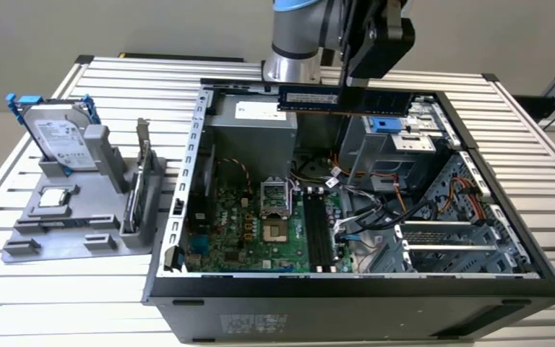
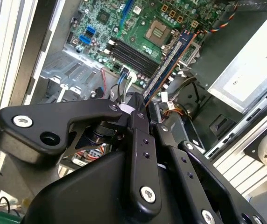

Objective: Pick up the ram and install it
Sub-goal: 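Pick up the ram and move it above insertion slot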

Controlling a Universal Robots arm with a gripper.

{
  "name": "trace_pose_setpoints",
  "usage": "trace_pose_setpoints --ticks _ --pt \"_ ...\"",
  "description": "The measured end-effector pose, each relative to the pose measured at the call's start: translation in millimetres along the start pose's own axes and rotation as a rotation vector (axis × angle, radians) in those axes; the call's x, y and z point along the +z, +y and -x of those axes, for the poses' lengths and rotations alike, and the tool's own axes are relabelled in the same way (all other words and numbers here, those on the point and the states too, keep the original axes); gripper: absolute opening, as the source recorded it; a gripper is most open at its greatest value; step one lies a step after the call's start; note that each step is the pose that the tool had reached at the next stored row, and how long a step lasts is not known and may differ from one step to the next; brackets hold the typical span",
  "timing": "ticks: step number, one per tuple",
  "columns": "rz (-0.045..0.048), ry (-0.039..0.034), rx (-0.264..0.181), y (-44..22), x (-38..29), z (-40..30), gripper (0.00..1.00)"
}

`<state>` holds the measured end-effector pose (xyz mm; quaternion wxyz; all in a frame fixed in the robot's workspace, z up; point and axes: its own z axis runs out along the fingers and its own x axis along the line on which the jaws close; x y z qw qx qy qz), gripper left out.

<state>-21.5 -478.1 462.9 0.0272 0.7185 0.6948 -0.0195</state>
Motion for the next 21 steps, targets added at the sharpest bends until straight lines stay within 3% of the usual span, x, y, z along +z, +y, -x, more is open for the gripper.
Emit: trace_pose_setpoints --ticks 21 --pt "0.0 0.0 0.0 25.0 -2.2 -0.7 0.0"
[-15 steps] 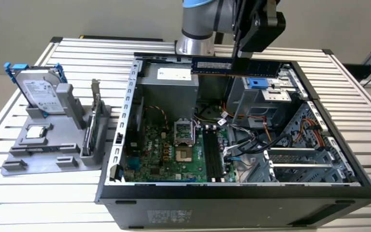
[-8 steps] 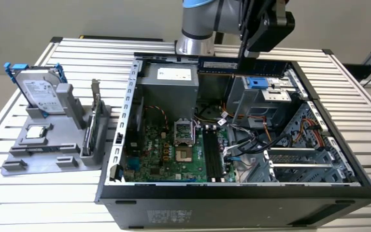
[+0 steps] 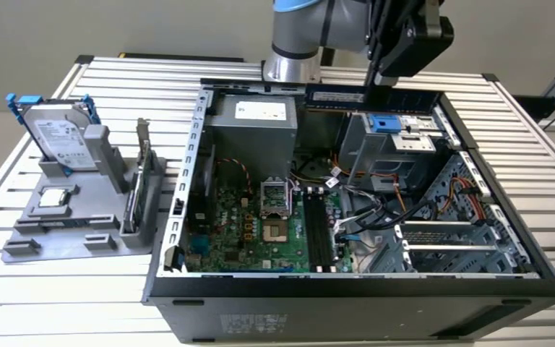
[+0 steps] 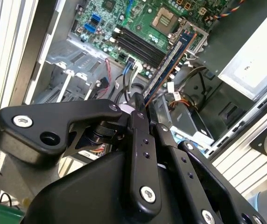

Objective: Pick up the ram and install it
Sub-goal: 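Pick up the ram and move it above insertion slot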

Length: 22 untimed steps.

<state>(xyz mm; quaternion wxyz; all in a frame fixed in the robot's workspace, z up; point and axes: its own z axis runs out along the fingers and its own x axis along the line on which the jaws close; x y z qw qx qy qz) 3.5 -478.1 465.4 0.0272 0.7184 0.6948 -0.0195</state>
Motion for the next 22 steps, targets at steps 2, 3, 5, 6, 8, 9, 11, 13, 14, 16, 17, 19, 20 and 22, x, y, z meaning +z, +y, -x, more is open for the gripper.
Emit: trace_pose_setpoints --ticks 2,3,5,6,8,9,11,13,14,16,17,19,20,22 --pt "0.0 0.0 0.0 2.5 -0.2 -0.1 0.0" --pt "0.0 -0.0001 0.0 3.5 -0.4 -0.1 0.0" --pt "0.0 0.0 0.0 5.5 -0.4 -0.2 0.0" --pt "0.0 0.0 0.0 6.6 -0.4 -0.2 0.0" --pt "0.0 -0.0001 0.0 7.8 -0.4 -0.3 0.0" --pt "0.0 -0.0001 0.0 7.8 -0.4 -0.3 0.0" --pt "0.0 -0.0001 0.0 7.8 -0.4 -0.2 0.0" --pt "0.0 -0.0001 0.0 7.8 -0.4 -0.2 0.0" --pt "0.0 -0.0001 0.0 7.8 -0.3 -0.5 0.0" --pt "0.0 -0.0002 0.0 7.7 -0.5 -2.8 0.0" --pt "0.0 -0.0002 0.0 7.7 -0.6 -4.7 0.0" --pt "0.0 -0.0002 0.0 8.1 -0.8 -8.2 0.0" --pt "0.0 -0.0002 -0.001 8.7 -0.9 -9.3 0.0" --pt "0.0001 -0.0001 -0.002 9.8 -0.9 -11.4 0.0"
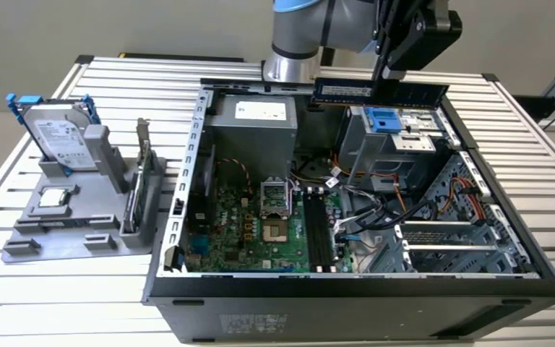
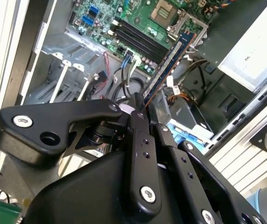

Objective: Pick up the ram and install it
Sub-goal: 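Insert the ram into the slot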

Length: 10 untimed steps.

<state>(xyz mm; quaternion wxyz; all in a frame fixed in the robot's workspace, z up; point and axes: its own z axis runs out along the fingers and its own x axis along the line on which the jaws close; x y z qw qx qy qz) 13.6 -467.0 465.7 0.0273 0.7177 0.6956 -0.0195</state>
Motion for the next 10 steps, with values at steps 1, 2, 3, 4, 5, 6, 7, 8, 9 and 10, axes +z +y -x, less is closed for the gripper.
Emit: trace_pose_setpoints --ticks 1,2,3,4,5,6,7,8,9,10 --pt "0.0001 0.0 -0.002 0.6 0.0 -0.9 0.0" --pt "0.0002 0.0 -0.004 1.1 -0.1 -1.6 0.0" --pt "0.0004 0.0001 -0.006 1.7 -0.1 -2.3 0.0" --pt "0.0005 0.0001 -0.008 2.3 -0.1 -3.0 0.0" --pt "0.0006 0.0001 -0.009 3.0 -0.1 -3.7 0.0" --pt "0.0008 0.0003 -0.011 3.7 -0.2 -4.3 0.0" --pt "0.0009 0.0005 -0.013 4.6 -0.2 -4.8 0.0" --pt "0.001 0.0008 -0.014 5.4 -0.2 -5.4 0.0" --pt "0.0011 0.0013 -0.016 6.3 -0.2 -5.9 0.0" --pt "0.0011 0.0017 -0.017 7.3 -0.2 -6.3 0.0"
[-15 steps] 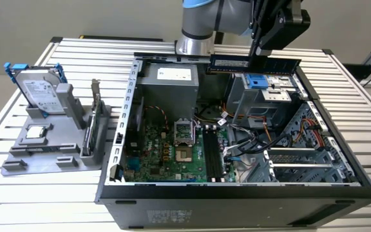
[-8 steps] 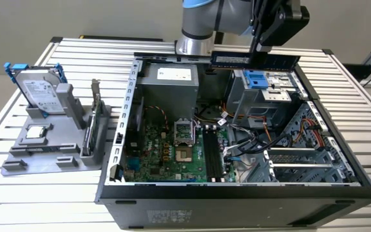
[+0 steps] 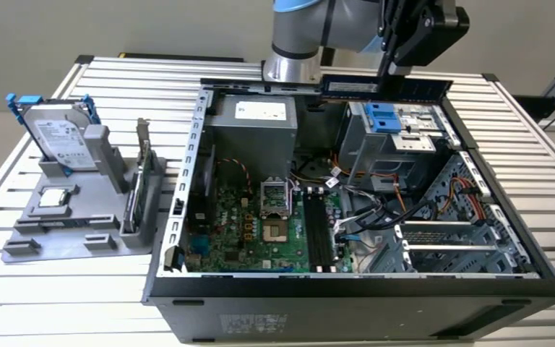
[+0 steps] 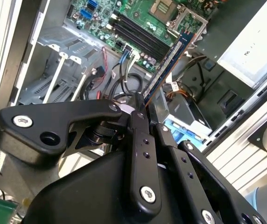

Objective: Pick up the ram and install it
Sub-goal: 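Insert the ram into the slot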

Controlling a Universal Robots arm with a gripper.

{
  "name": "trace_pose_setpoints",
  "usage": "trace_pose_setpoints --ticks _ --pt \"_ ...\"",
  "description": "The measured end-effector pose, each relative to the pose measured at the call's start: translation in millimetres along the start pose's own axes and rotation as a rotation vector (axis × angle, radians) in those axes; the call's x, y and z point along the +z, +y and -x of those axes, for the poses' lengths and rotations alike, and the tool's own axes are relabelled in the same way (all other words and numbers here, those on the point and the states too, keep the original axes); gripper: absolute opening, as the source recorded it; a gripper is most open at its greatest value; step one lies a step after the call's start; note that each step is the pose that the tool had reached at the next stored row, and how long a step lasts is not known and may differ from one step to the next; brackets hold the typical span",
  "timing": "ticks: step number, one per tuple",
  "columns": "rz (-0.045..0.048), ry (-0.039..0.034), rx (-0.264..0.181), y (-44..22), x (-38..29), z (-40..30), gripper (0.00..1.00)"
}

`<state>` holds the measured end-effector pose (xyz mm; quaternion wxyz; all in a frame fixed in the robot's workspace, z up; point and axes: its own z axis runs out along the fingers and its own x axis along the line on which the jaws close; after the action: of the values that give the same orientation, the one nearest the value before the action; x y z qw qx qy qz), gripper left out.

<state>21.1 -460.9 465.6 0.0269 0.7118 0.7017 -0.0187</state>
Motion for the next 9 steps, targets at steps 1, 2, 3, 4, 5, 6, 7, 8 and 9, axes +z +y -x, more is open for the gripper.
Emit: trace_pose_setpoints --ticks 1,2,3,4,5,6,7,8,9 --pt "0.0001 0.0003 -0.001 0.8 0.0 -0.4 0.0" --pt "0.0001 0.0006 -0.002 1.4 0.1 -0.7 0.0" --pt "0.0001 0.0005 -0.003 1.7 0.0 -0.8 0.0" --pt "0.0001 0.0006 -0.003 1.6 0.0 -0.8 0.0" --pt "0.0001 0.0006 -0.003 1.6 0.0 -0.8 0.0" --pt "0.0002 0.0007 -0.003 1.7 0.1 -0.8 0.0" --pt "0.0001 0.0007 -0.003 1.7 0.1 -1.0 0.0" --pt "0.0001 0.0006 -0.003 1.7 0.0 -1.7 0.0" --pt "-0.0001 0.0005 0.001 1.8 0.0 -2.3 0.0"
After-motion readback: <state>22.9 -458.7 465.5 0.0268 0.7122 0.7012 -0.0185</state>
